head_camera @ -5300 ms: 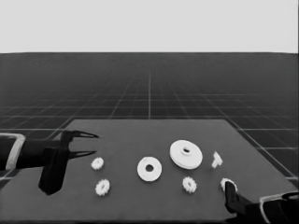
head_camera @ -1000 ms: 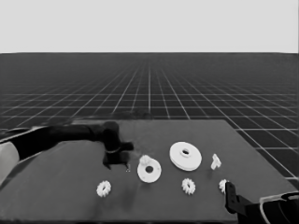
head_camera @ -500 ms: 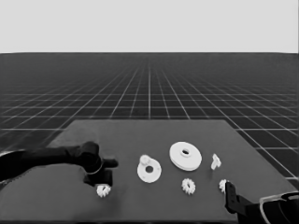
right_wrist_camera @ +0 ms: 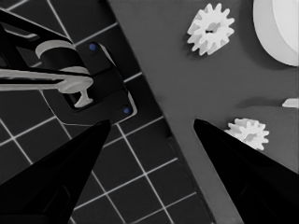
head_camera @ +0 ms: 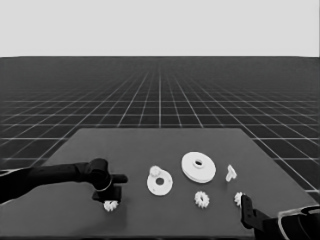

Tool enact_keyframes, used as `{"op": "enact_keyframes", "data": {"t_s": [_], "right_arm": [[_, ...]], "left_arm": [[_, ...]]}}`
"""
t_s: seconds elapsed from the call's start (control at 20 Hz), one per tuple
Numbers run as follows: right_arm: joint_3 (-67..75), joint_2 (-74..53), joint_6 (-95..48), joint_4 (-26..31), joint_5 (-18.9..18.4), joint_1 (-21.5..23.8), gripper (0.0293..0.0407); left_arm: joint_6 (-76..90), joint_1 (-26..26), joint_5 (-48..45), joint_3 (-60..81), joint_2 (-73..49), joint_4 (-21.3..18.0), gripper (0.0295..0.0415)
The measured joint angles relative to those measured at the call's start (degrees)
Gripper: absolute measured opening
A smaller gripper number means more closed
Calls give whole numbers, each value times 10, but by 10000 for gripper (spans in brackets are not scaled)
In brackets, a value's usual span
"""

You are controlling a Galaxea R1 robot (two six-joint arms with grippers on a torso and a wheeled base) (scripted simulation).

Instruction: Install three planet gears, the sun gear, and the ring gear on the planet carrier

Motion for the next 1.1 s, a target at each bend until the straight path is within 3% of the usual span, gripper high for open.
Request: {"op": "enact_keyframes", "data": {"t_s": [0.4, 0.45, 0.55, 0.7, 0.9, 1.0, 1.1], "right_arm": [[0, 0, 0, 0, 0, 0, 385], [0, 0, 0, 0, 0, 0, 385], [0, 0, 0, 0, 0, 0, 385], [0, 0, 0, 0, 0, 0, 385], [0, 0, 0, 0, 0, 0, 385], [0, 0, 0, 0, 0, 0, 385], [0, 0, 0, 0, 0, 0, 385]], "left_arm": [[0, 0, 0, 0, 0, 0, 312], [-21, -45, 25, 44, -15, -47, 313], [-37, -107, 40, 73, -24, -102, 312], [-41, -133, 44, 80, -26, -127, 312], [-41, -139, 45, 81, -26, -133, 312], [-144, -152, 70, -44, 187, -144, 312], [-132, -155, 66, -132, 276, -148, 312]]}}
